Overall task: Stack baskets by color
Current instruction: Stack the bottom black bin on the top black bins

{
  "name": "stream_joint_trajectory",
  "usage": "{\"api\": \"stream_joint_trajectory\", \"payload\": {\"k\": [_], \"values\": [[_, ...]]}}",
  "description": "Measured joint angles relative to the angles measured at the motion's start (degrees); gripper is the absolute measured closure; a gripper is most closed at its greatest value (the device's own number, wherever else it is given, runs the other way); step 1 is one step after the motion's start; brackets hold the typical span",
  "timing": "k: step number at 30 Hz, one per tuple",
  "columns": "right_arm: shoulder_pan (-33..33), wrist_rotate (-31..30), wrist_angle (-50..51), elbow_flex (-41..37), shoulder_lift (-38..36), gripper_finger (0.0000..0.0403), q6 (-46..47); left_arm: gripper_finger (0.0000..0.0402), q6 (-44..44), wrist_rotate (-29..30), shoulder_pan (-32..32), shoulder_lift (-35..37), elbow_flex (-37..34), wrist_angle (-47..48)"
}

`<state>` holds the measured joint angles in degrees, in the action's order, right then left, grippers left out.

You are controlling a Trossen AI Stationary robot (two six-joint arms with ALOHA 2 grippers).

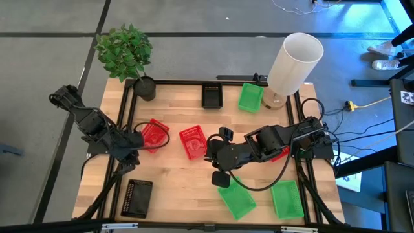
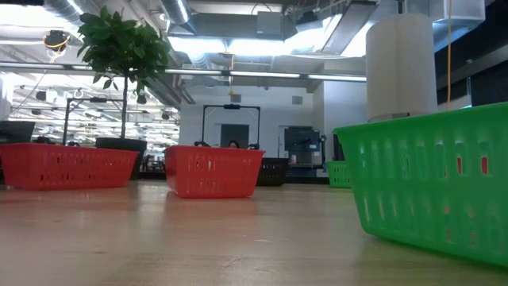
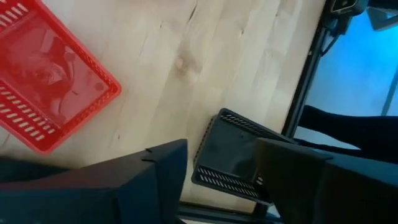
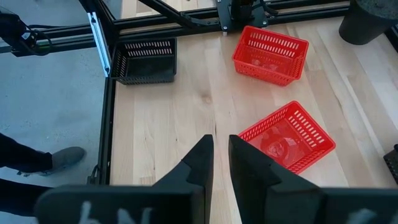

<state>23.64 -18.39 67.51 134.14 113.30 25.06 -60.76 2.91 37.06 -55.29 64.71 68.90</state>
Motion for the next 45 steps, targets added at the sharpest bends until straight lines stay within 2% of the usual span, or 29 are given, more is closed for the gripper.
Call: {"api": "stream_joint_trajectory", "payload": {"k": [3,7,12,21,29,45], "values": [[0.0,0.0,0.0,0.0,0.0,0.0352,0.0,0.0199,4.5,0.0,1.9,-0.9,-1.4,-3.3],[0.0,0.0,0.0,0.0,0.0,0.0352,0.0,0.0198,8.6,0.2,5.2,-2.4,-4.0,-7.6],[0.0,0.0,0.0,0.0,0.0,0.0352,0.0,0.0198,8.9,1.6,8.3,-3.8,-8.2,-10.0],[0.0,0.0,0.0,0.0,0.0,0.0352,0.0,0.02,10.5,2.3,13.6,-3.8,-19.3,-21.9],[0.0,0.0,0.0,0.0,0.0,0.0352,0.0,0.02,9.9,5.1,14.5,-3.8,-26.8,-29.3],[0.0,0.0,-0.1,0.0,0.0,0.0352,0.0,0.02,9.9,5.6,14.5,-3.8,-38.3,-44.3]]}}
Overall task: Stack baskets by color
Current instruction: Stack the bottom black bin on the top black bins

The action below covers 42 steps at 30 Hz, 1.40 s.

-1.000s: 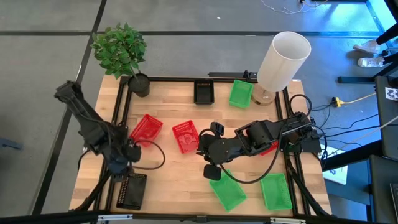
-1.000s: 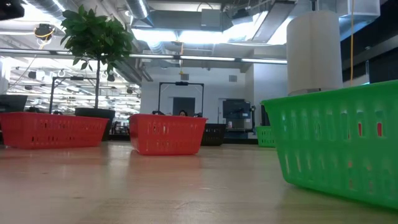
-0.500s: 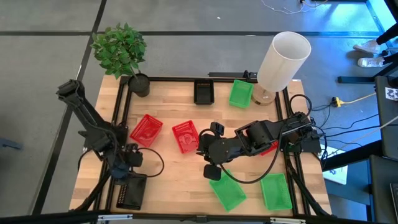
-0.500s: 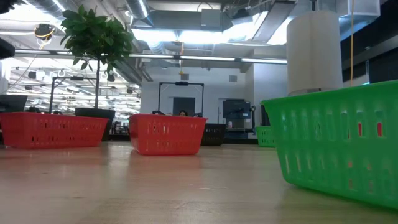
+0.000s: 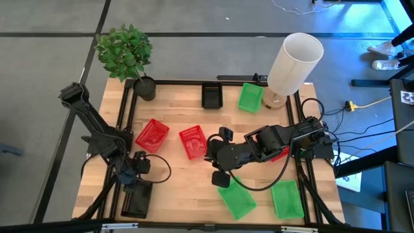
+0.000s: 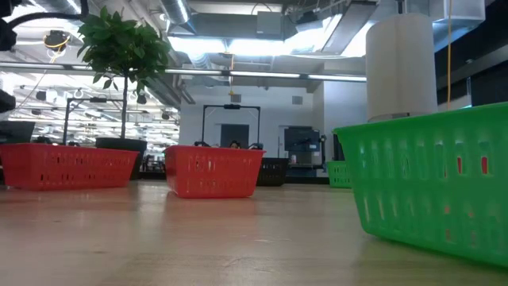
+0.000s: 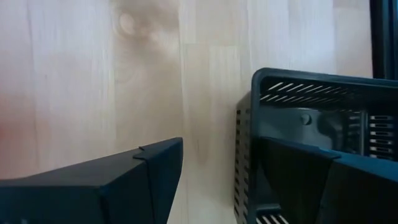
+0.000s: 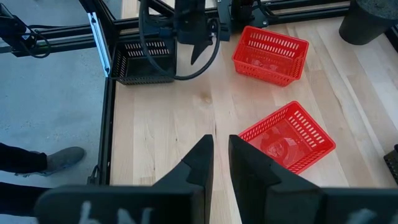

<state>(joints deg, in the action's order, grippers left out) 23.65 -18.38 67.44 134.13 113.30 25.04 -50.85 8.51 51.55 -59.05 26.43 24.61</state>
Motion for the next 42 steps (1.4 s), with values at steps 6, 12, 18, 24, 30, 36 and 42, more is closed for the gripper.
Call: {"api": "stream_joint_trajectory", "payload": {"k": [6,12,18,24,30,36,42], "values": [[0.0,0.0,0.0,0.0,0.0,0.0352,0.0,0.02,0.0,0.3,0.3,-0.9,-2.1,-2.0],[0.0,0.0,0.0,0.0,0.0,0.0352,0.0,0.021,0.4,0.6,0.3,-4.7,-3.0,-2.1],[0.0,0.0,-0.1,0.0,0.0,0.0352,0.0,0.0283,0.4,0.7,0.3,-7.5,-3.0,-2.1],[0.0,0.0,-0.3,0.0,0.0,0.0352,0.0,0.0392,-0.8,-0.6,0.0,-7.6,-2.3,-3.2],[0.0,0.0,-0.4,0.0,0.0,0.0352,0.0,0.04,-0.7,0.1,-0.2,-7.6,3.2,-2.4],[0.0,0.0,-0.4,0.0,0.0,0.0352,0.0,0.0401,3.2,2.3,-2.0,-7.6,14.4,6.7],[0.0,0.0,-0.4,0.0,0.0,0.0352,0.0,0.0401,8.8,7.9,-7.5,-7.6,27.5,20.2]]}}
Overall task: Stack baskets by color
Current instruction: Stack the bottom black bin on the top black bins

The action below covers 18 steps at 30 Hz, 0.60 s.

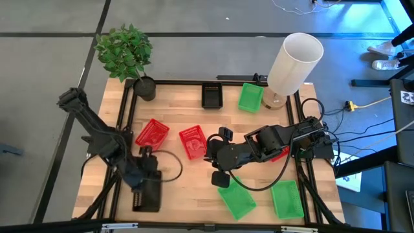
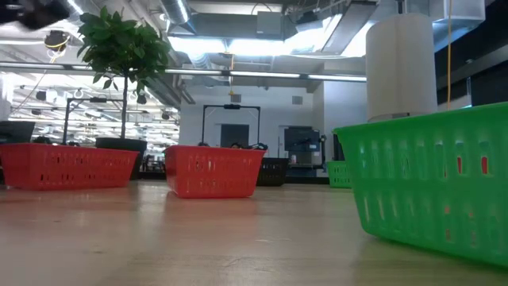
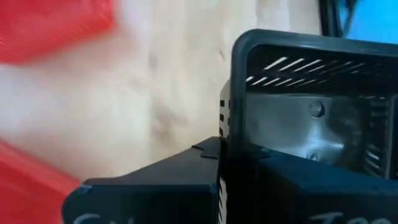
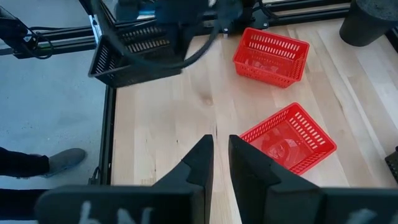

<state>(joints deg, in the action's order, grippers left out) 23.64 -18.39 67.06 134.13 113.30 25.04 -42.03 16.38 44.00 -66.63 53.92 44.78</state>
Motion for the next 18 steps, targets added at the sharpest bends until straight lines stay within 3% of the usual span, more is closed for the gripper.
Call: {"api": "stream_joint_trajectory", "payload": {"k": [6,13,18], "values": [[-0.3,-1.8,-0.2,0.0,0.0,0.0352,-4.1,0.0401,8.8,3.3,-9.8,0.0,8.8,4.4],[0.8,-18.0,6.5,0.0,-0.6,0.0352,1.2,0.0401,20.9,3.3,-25.7,0.0,14.1,4.1],[1.7,-26.5,15.8,0.0,-1.5,0.0352,10.3,0.0401,33.1,-2.8,-38.6,0.0,16.8,3.9]]}}
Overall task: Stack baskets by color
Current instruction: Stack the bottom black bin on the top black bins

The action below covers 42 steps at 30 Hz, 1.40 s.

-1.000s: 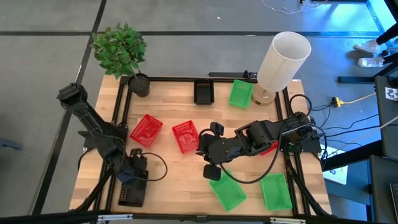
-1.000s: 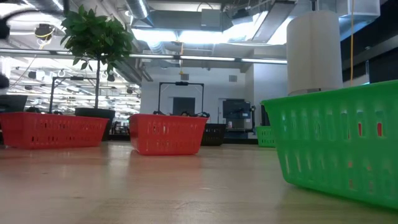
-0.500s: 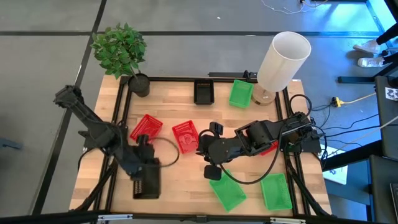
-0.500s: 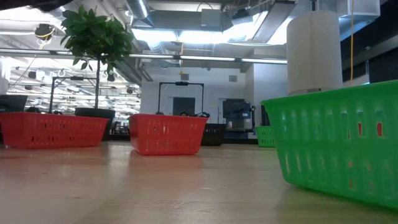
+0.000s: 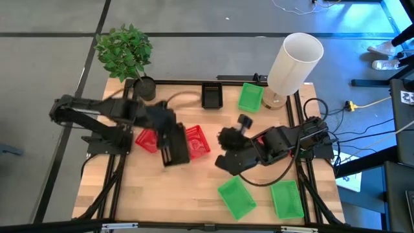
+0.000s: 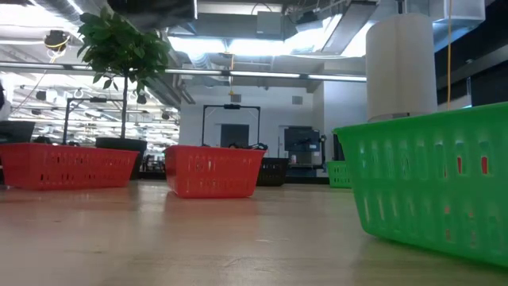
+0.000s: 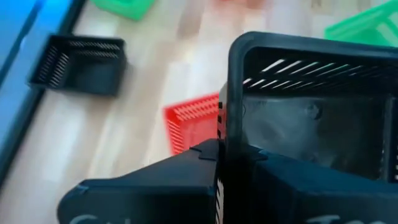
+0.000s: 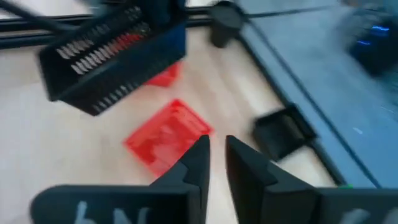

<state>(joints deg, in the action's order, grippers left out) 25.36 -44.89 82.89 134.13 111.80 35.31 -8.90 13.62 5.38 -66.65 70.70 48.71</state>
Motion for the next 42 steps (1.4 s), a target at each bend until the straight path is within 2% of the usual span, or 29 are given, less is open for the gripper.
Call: {"api": "stream_joint_trajectory", "payload": {"k": [4,9,16,24,31,35,42], "values": [[-0.6,-5.0,4.9,0.0,-0.7,0.0352,5.9,0.0401,10.7,-7.2,-11.1,-1.4,1.1,-3.6],[-3.8,-6.1,6.4,0.0,-1.8,0.0352,9.5,0.0402,20.0,-13.6,-24.0,-5.5,3.5,-8.8],[-10.1,-6.5,7.2,0.0,-2.3,0.0352,10.8,0.0401,30.4,-24.1,-34.7,-17.3,10.5,-12.3],[-15.0,-6.5,7.2,0.0,-2.3,0.0352,9.4,0.0401,37.3,-25.1,-39.4,-32.3,24.1,-12.8],[-16.9,-6.2,7.1,0.0,-3.7,0.0352,6.9,0.0401,40.5,-25.9,-41.4,-41.2,36.4,-11.0],[-17.6,-6.1,7.1,0.0,-4.5,0.0352,4.7,0.0401,40.7,-27.5,-41.6,-46.2,38.9,-10.7],[-18.5,-6.1,7.1,0.0,-4.7,0.0352,3.1,0.0401,40.9,-25.0,-41.8,-51.6,39.0,-13.8]]}}
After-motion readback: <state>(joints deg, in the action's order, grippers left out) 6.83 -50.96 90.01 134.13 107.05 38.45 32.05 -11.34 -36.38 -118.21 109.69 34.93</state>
